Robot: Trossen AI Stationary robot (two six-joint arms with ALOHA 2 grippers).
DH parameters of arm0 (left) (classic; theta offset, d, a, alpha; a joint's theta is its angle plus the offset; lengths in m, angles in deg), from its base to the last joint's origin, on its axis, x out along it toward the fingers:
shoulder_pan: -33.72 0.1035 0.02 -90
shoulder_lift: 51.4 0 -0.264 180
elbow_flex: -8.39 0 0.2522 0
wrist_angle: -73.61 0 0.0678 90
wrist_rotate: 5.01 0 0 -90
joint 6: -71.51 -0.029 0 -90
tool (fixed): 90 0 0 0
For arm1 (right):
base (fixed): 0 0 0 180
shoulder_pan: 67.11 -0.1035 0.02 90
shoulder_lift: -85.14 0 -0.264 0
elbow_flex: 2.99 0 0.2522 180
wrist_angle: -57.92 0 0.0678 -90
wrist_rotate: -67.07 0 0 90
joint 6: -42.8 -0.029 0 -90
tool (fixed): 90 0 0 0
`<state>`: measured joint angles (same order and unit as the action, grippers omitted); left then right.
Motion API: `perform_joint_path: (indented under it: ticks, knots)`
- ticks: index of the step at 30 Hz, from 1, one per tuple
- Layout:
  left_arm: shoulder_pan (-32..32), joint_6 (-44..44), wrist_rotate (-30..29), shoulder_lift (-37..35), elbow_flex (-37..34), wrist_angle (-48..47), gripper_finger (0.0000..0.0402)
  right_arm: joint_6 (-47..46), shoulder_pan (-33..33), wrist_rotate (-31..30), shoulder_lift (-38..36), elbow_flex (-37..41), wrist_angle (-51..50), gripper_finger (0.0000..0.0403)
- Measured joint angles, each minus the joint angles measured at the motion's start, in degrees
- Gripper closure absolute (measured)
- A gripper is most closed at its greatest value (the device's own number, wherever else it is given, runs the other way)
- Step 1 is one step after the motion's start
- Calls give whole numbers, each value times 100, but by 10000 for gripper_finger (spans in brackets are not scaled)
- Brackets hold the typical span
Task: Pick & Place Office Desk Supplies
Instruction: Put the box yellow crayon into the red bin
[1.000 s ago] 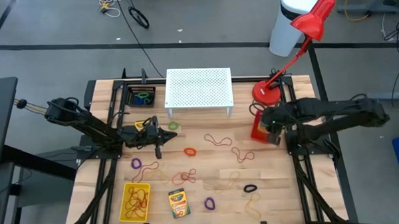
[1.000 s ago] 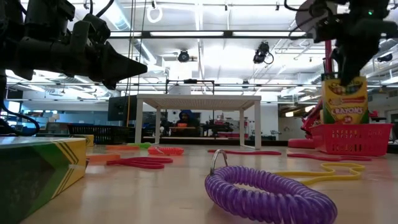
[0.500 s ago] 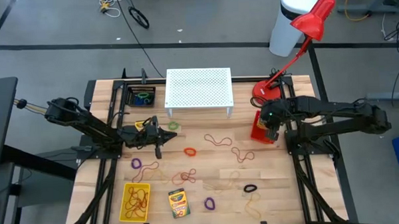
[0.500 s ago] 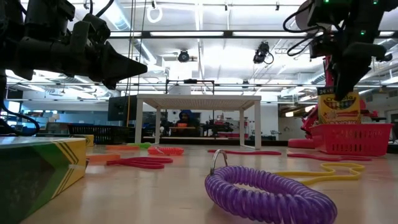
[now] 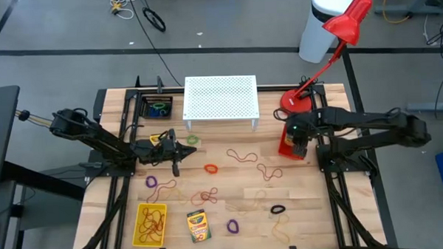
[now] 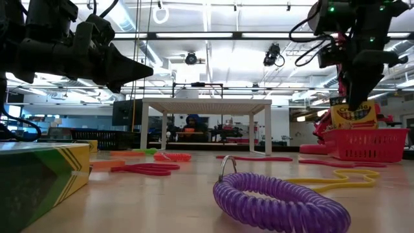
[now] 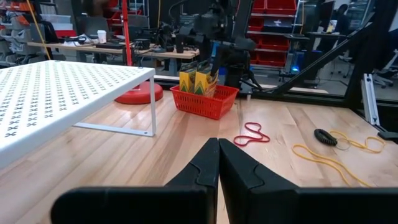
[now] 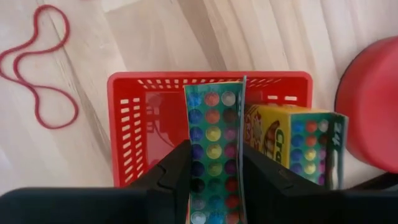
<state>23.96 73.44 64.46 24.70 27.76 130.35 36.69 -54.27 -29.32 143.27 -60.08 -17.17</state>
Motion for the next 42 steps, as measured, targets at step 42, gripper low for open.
perform_joint_path:
  ticks: [42]
  knots:
    - [0, 0, 2, 0, 0, -2, 388, -844, -8, -669, 263, -61, -355, 228]
